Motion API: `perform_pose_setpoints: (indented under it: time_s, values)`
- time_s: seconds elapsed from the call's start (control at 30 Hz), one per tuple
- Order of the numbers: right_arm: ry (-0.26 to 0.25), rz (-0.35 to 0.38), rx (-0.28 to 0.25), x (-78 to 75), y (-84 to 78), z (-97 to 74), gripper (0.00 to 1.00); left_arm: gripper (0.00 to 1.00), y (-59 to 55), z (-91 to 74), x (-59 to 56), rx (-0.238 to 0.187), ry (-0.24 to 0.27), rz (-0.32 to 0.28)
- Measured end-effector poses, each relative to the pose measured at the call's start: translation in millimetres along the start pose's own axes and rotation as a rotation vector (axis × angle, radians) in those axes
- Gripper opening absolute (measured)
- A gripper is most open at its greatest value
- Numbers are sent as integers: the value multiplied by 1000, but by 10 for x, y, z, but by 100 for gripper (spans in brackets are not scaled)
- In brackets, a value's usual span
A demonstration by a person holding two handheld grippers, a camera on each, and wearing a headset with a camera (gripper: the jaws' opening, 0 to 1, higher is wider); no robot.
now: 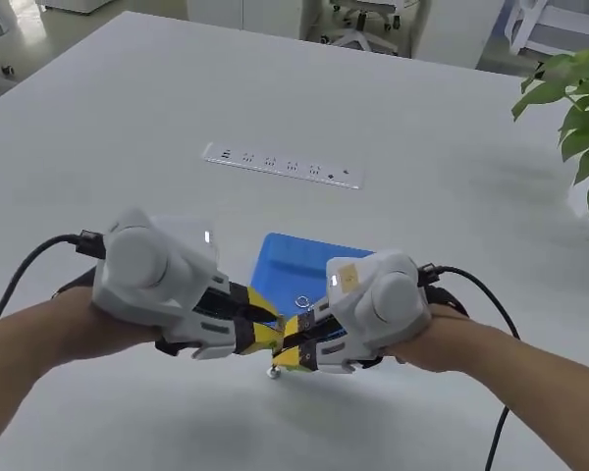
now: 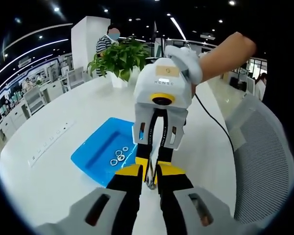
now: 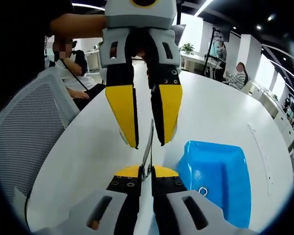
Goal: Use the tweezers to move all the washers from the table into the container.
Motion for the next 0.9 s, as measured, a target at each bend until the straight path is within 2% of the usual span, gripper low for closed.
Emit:
perform_pose_setpoints:
  time_s: [0.13,0.37,0.5,0.67,0.9]
  values:
    - [-3,3,-2,-6,6,-22,8,29,-20,-25,-4,-8,6,-8]
    - [-10,-8,-10,-20,73,-105,8,48,-25,-82,-38,-66,5,-33]
    - [-15,-12,-18,-46,134,-157,8,56,-73,-114,-9,-72,25,-49]
    - [-27,-23,-30,-82,215,-227,8,65,-97,-177,29,-112,53,-73]
    - [-46,-19,-41,-167,300,-335,9,83,-127,-244,46,-128,85,-110]
Point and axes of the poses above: the centre of the closed fingertips' face, and the gripper's own axes: z roughly forward along the fingers, x roughly to its left, y roughly out of its top, the point moved 2 cm from there along -z, roughly backward along the fingers, and after that the axes turned 14 degrees about -y, right-handed, at the moved point
